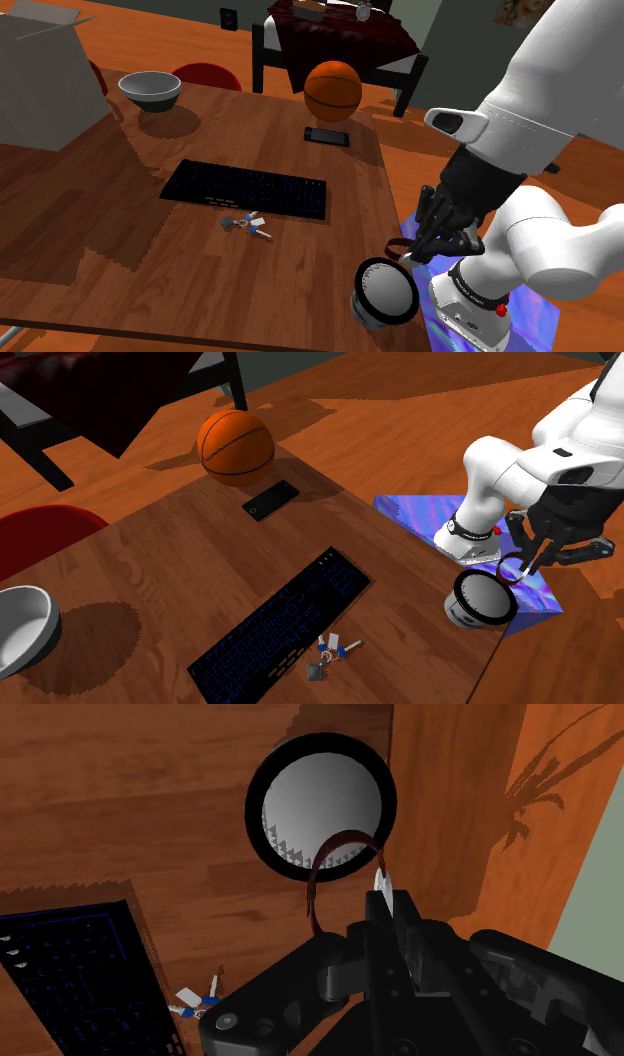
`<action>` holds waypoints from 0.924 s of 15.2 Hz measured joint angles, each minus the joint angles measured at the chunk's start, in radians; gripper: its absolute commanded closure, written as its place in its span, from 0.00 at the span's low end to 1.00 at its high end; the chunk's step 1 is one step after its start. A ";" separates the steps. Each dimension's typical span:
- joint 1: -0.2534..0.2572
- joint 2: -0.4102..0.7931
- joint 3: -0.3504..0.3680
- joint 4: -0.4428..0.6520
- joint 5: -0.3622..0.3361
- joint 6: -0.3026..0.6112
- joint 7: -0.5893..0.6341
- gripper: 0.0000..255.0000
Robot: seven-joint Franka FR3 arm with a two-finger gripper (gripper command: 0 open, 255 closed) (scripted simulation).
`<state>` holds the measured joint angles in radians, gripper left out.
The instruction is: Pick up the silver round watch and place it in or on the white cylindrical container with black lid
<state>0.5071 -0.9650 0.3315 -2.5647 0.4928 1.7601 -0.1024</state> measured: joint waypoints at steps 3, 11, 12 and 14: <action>0.012 -0.015 0.021 -0.033 0.019 0.022 0.009 1.00; 0.028 -0.017 0.059 -0.134 0.061 0.119 -0.011 1.00; 0.030 -0.019 0.063 -0.147 0.066 0.129 -0.014 1.00; 0.036 -0.020 0.072 -0.171 0.077 0.152 -0.018 1.00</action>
<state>0.5430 -0.9850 0.4040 -2.7354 0.5699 1.9121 -0.1204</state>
